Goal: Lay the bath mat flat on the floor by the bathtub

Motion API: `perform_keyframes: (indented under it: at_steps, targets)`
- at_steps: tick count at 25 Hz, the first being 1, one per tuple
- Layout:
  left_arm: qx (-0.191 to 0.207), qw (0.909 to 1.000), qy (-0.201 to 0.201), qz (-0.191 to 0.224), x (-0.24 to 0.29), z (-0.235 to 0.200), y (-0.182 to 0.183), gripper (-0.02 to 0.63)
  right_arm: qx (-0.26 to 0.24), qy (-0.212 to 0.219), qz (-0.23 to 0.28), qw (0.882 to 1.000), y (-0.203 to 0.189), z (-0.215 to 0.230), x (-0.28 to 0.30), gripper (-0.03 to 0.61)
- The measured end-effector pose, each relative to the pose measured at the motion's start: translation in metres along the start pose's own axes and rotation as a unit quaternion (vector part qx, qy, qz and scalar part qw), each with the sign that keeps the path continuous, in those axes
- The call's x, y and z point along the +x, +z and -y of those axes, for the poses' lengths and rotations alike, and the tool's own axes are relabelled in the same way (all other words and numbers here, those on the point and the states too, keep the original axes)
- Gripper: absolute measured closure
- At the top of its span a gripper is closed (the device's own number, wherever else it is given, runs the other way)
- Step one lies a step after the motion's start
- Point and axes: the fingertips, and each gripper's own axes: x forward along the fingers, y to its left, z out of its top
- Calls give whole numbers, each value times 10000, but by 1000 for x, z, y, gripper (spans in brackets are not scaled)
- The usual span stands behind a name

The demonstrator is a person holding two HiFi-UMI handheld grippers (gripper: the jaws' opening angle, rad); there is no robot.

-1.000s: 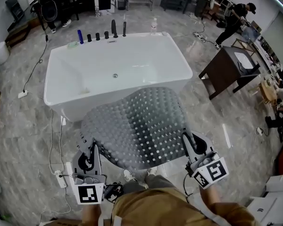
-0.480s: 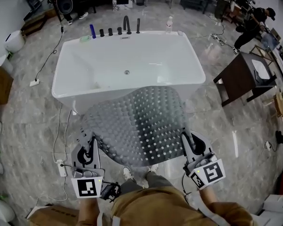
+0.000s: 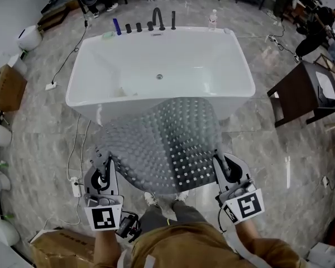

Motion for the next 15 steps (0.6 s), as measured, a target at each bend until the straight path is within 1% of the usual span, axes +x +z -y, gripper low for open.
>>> perform_keyframes:
  at_steps: [3, 7, 9, 12, 15]
  targets:
    - [27, 9999, -72, -78, -9, 6, -2, 569, -60, -50, -68, 9999, 1, -3, -10, 531]
    - [-39, 9997, -129, -202, -20, 15, 16, 569, -171, -189, -204, 9995, 21, 3, -33, 531]
    - [-11, 9996, -174, -235, -27, 15, 21, 569, -240, -273, -237, 9991, 30, 3, -42, 531]
    - [61, 9996, -220, -194, -32, 8, 21, 569, -348, -412, -262, 9982, 36, 1, -47, 531]
    - [55, 9997, -228, -27, -31, 3, 14, 569, -532, -544, -287, 9967, 33, -3, -46, 531]
